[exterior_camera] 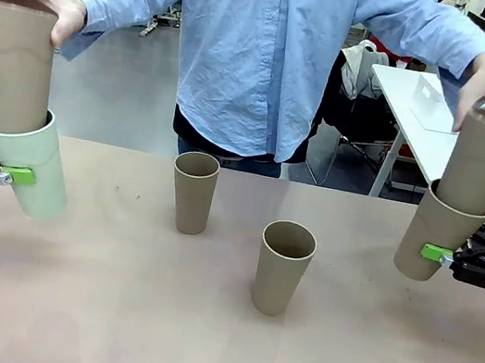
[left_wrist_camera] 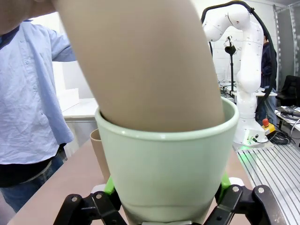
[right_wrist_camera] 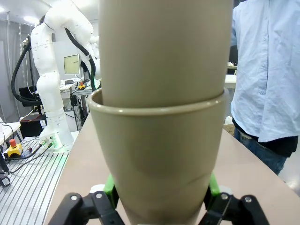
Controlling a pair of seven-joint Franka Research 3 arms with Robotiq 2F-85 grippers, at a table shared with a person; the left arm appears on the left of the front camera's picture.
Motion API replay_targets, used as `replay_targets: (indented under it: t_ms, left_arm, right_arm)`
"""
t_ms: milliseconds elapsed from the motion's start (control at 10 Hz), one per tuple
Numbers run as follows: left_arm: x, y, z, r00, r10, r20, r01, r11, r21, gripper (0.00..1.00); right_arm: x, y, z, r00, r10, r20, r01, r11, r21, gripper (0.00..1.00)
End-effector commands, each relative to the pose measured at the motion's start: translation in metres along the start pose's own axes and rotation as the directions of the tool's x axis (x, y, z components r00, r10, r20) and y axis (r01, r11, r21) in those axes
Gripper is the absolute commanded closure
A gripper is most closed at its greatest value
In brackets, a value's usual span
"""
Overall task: Stack the cups and store them in the basket.
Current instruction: Place the stack of Reusable plastic cups into the Pantry Basket.
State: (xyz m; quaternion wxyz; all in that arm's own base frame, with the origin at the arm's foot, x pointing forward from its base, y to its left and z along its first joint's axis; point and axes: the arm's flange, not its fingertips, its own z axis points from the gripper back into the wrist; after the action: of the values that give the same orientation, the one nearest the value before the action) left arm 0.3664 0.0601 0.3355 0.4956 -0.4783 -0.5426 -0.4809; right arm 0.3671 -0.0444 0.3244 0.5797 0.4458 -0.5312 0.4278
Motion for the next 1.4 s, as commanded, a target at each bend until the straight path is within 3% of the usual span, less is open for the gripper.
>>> replay_targets:
  t_ms: [0,1300]
  left_arm:
    - [0.0011,-0.0013,0.0,1.0,-0.01,0.003,0.01,1.0,-0.002,0.12]
    - [0.0011,-0.0013,0.0,1.0,-0.01,0.003,0.01,1.0,-0.002,0.12]
  right_arm:
    - [0.003,0.0007,0.0023,1.0,0.009,-0.007,-0.009,1.0,0.001,0.15]
    - [0.003,0.0007,0.0023,1.0,0.009,-0.007,-0.009,1.0,0.001,0.15]
